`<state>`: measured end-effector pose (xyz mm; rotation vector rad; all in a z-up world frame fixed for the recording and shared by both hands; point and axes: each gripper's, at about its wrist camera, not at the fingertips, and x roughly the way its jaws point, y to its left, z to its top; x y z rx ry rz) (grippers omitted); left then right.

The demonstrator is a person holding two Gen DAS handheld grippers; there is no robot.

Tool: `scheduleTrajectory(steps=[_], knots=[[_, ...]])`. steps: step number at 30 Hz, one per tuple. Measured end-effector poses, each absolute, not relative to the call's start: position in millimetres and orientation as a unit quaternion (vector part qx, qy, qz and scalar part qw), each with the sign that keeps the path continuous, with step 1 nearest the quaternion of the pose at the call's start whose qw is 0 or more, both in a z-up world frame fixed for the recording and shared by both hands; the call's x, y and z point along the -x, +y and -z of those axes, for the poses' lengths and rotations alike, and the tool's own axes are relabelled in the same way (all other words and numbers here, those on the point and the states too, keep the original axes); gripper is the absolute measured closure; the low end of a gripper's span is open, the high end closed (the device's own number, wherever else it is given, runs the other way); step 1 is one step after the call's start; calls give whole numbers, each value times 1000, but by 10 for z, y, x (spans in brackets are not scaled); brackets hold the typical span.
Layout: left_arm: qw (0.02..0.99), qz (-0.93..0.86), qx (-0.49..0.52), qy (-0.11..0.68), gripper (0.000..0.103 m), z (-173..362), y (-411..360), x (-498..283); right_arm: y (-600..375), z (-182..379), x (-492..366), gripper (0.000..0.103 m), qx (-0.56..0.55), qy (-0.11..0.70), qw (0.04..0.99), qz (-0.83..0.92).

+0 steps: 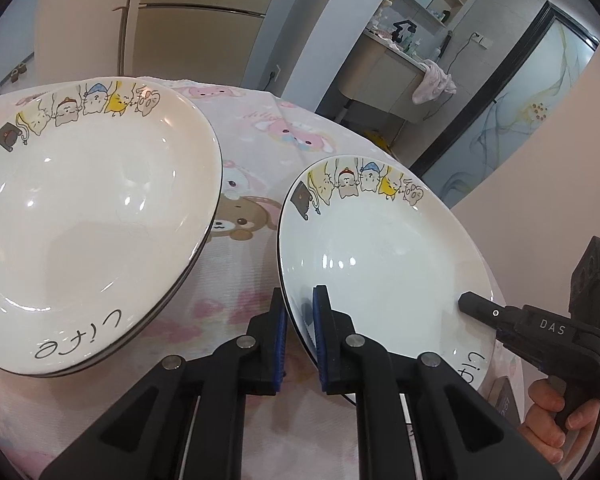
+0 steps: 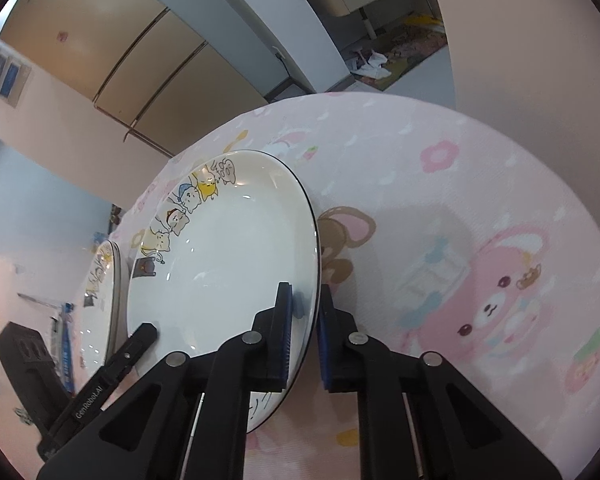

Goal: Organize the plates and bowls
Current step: 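Lift the cartoon plate with both grippers and carry it over the plate stack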

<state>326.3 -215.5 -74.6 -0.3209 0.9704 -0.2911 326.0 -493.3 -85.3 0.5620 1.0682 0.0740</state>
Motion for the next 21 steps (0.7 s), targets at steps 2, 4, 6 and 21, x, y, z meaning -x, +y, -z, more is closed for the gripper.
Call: scheduleTrajectory(steps=[2, 4, 6, 21], knots=[[861, 139, 164, 460, 90, 732, -2126, -3257, -4919, 801, -3247, 92, -259, 493, 830, -39], [863, 143, 171, 453, 90, 701, -2105, -3244, -4911, 751, -3235, 92, -254, 486, 835, -41], [871, 143, 166, 440, 90, 645, -2098, -3207, -4906, 705, -3218, 92, -253, 477, 841, -43], [907, 161, 141, 361, 89, 210, -2055, -2938, -4902, 293, -3032, 92, -255, 400, 877, -77]])
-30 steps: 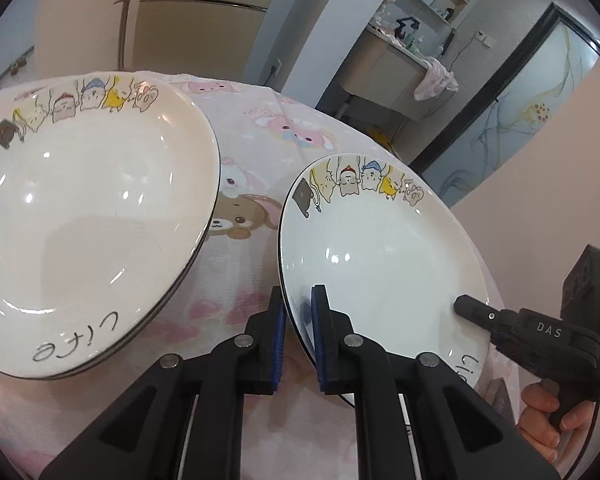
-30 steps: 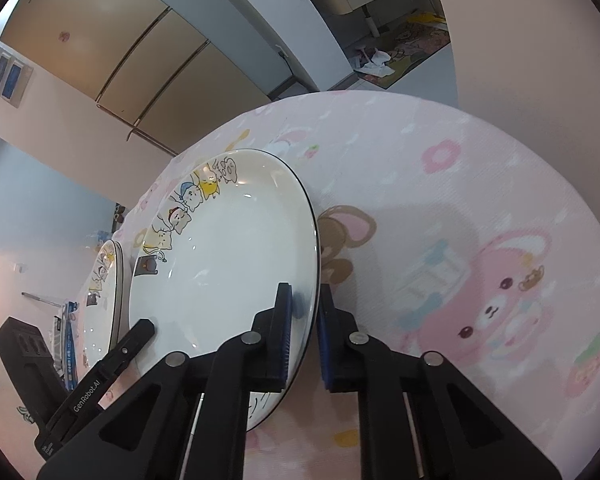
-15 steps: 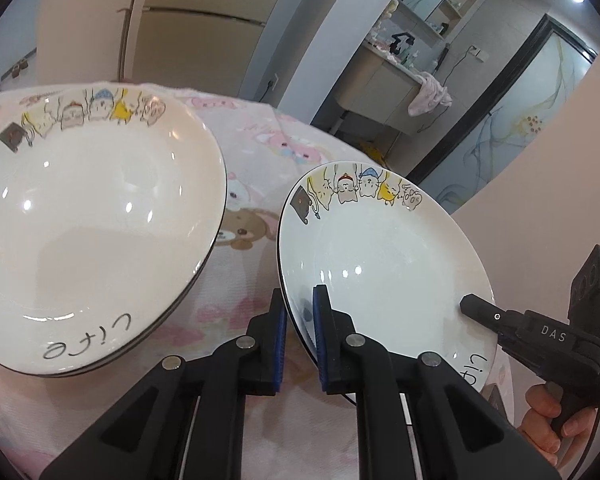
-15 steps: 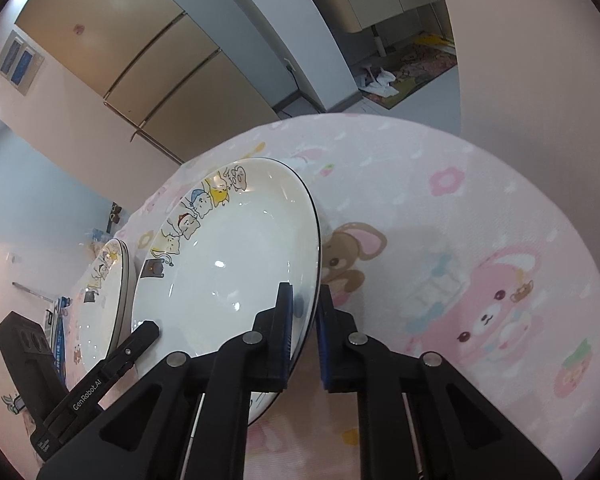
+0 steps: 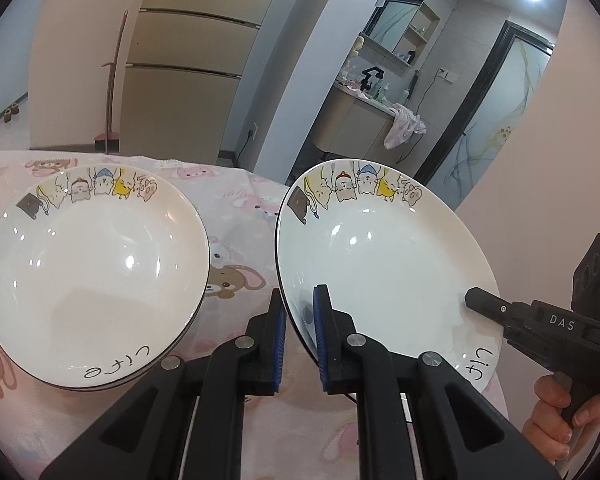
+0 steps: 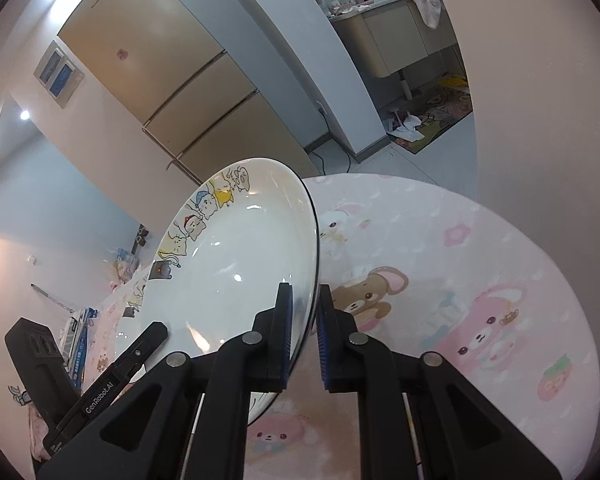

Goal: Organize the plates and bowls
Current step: 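Lift the cartoon plate with both grippers and carry it over the plate stack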

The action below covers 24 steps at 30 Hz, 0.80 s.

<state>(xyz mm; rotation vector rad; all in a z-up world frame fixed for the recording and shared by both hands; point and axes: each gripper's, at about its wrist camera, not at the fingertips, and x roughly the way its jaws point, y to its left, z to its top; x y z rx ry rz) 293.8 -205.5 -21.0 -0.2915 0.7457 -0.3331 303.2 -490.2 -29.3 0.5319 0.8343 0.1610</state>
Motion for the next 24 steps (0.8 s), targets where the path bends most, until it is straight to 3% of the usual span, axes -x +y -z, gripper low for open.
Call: scheduleTrajectory(steps=[7, 24], knots=[[909, 142, 148, 363, 89, -3, -1937, -2787, -4798, 105, -2951, 91, -263, 389, 879, -86], [949, 82, 106, 286, 89, -1459, -1038, -2242, -3830, -867, -2797, 89, -218, 347, 893, -183]])
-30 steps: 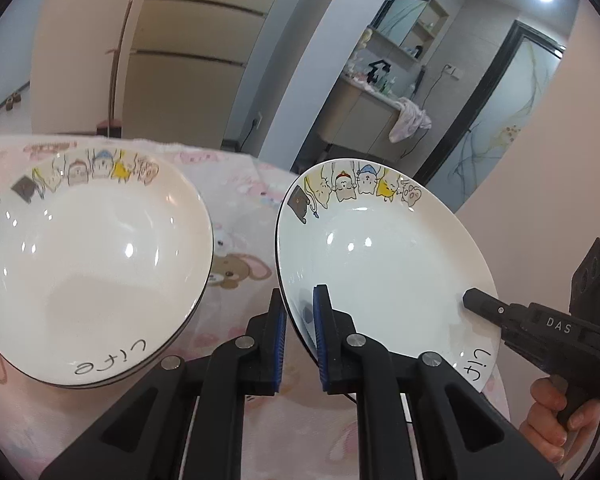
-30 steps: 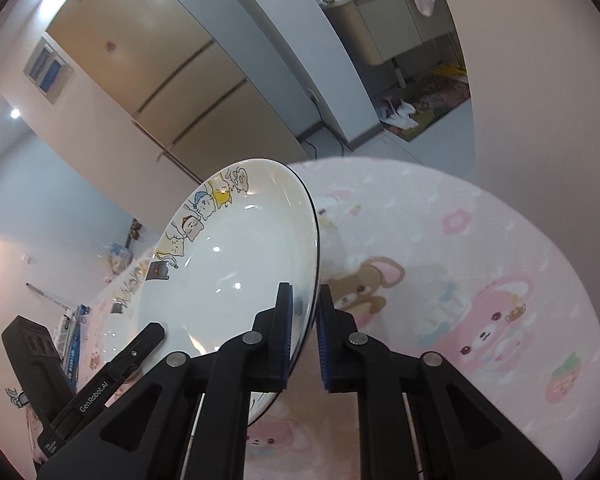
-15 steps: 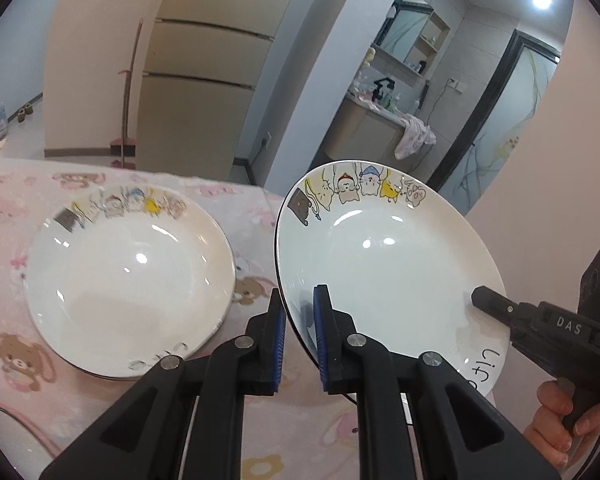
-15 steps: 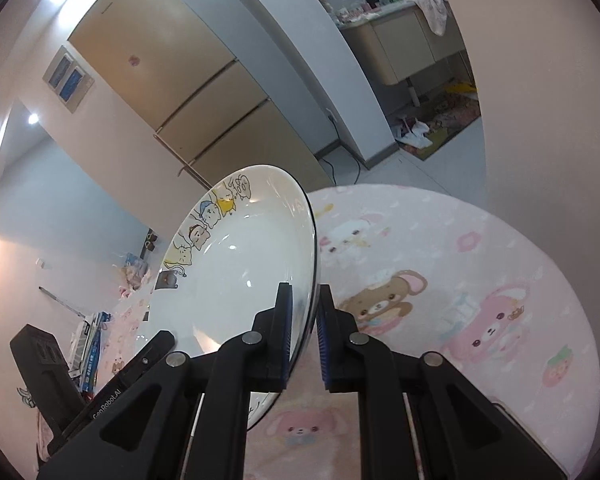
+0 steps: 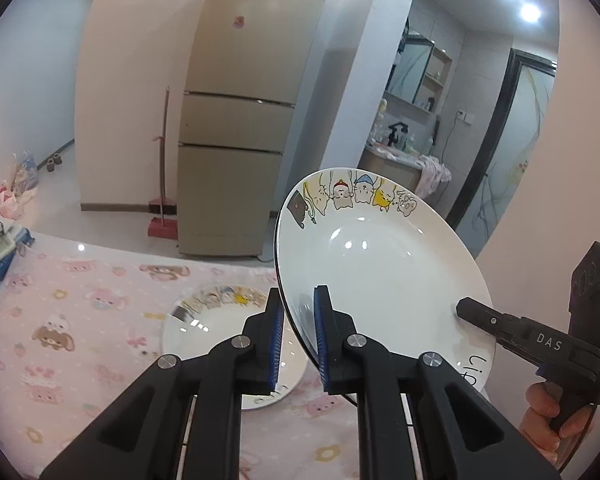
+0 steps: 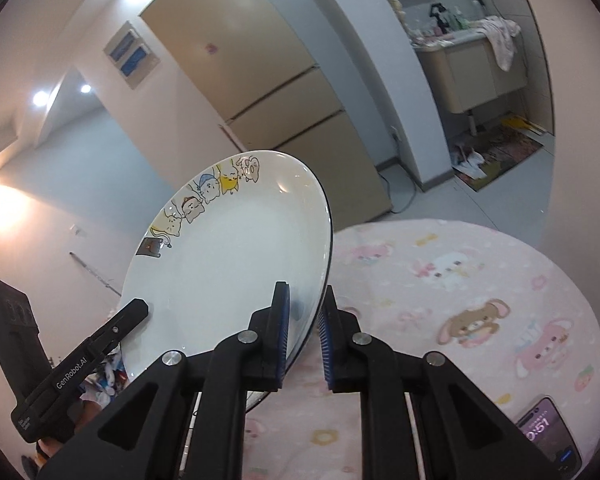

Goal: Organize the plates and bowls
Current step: 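Lift the cartoon plate with both grippers and carry it over the plate stack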

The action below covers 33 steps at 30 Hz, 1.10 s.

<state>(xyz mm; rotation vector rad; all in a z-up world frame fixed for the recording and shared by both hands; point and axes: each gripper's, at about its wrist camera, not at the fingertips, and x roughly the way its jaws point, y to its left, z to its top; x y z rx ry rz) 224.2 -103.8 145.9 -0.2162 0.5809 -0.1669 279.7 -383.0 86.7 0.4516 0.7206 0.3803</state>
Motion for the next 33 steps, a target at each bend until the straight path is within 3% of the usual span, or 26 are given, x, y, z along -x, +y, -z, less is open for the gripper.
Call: scheduleTrajectory(steps=[12, 33], knots=[[956, 41, 100, 272, 87, -1550, -452, -2060, -3131, -1160, -2792, 89, -185, 318, 901, -231], [918, 88, 128, 365, 83, -708, -100, -2571, -2767, -562, -3180, 86, -146, 379, 888, -216]])
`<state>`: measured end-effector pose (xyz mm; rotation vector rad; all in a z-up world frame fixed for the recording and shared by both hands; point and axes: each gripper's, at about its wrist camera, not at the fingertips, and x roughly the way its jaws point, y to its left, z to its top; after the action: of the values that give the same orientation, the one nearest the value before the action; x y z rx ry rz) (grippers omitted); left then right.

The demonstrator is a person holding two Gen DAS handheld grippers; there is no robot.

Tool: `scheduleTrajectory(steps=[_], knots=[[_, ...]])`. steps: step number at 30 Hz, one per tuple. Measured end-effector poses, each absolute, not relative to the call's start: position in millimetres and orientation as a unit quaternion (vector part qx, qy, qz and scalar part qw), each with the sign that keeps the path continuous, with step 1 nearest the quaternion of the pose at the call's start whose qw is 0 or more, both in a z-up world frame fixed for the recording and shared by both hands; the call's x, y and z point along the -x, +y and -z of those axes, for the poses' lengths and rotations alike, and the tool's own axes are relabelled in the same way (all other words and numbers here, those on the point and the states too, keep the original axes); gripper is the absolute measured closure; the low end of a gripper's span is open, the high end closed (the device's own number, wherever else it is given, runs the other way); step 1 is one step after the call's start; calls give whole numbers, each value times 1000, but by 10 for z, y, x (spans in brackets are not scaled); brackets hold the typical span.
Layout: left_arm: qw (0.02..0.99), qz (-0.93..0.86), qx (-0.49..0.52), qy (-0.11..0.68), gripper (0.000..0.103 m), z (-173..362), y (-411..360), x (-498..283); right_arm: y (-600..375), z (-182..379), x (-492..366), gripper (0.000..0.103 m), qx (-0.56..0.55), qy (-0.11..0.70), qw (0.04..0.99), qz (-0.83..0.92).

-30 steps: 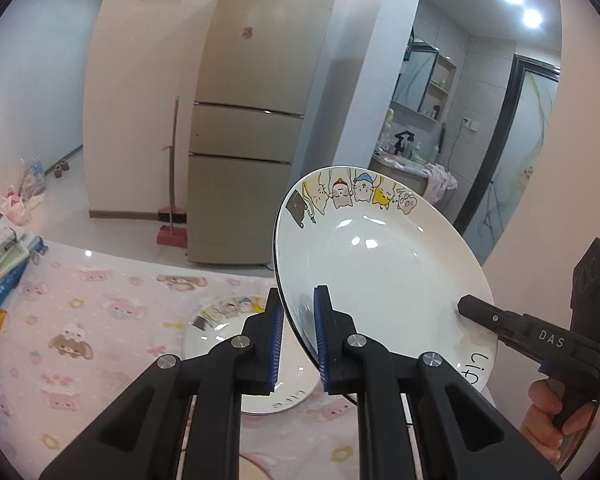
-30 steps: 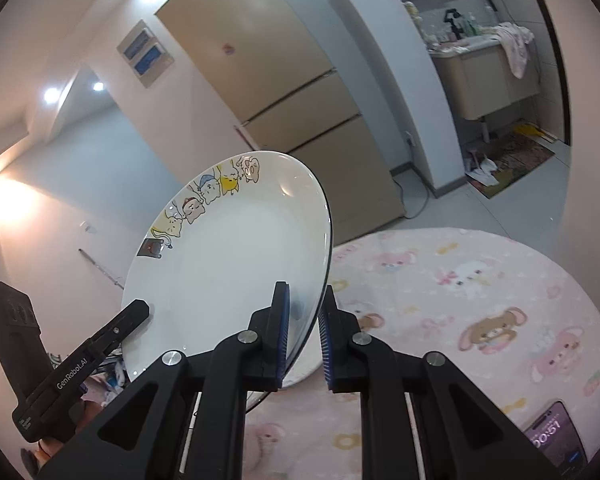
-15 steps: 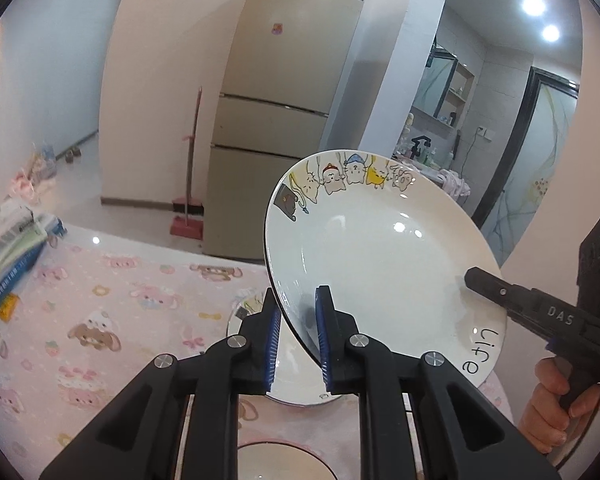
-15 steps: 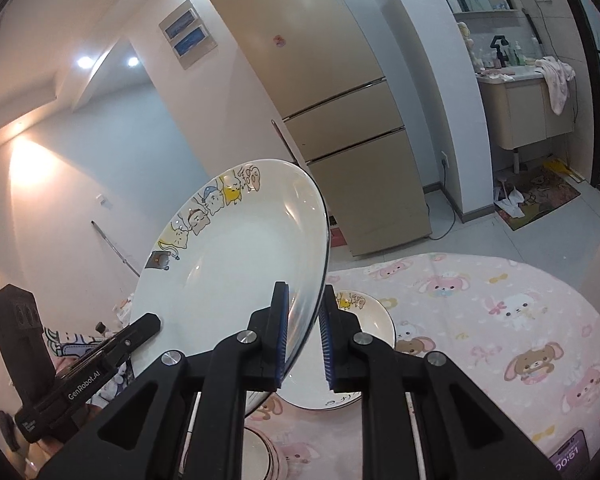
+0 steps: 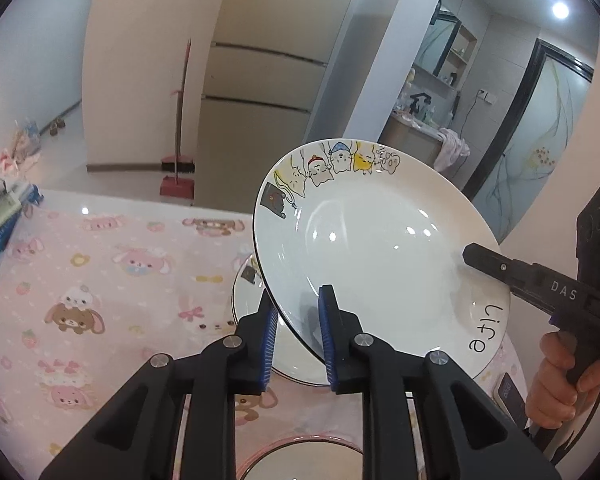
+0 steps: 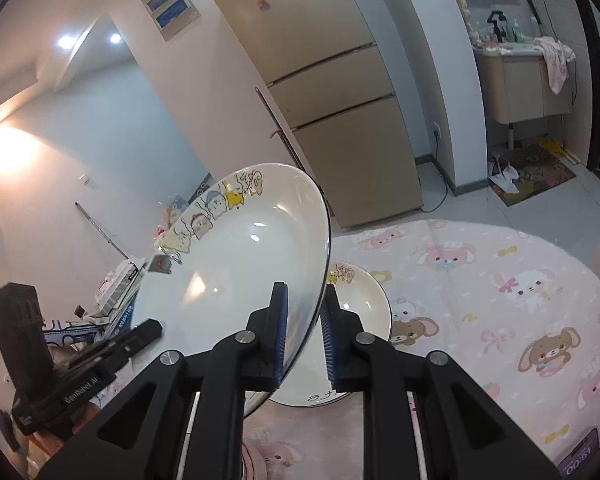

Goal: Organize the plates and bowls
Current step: 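Lift the cartoon plate with both grippers and carry it over the plate stack, then lower the cartoon plate onto the plate stack and open both grippers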

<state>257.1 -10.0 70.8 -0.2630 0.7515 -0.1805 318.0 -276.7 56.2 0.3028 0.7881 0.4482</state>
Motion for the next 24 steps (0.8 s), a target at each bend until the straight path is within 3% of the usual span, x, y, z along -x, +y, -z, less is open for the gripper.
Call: scheduleTrajectory(steps=[24], knots=[[865, 54, 172, 468, 81, 142, 133, -2993, -2413, 327, -3568, 84, -110, 498, 843, -172]])
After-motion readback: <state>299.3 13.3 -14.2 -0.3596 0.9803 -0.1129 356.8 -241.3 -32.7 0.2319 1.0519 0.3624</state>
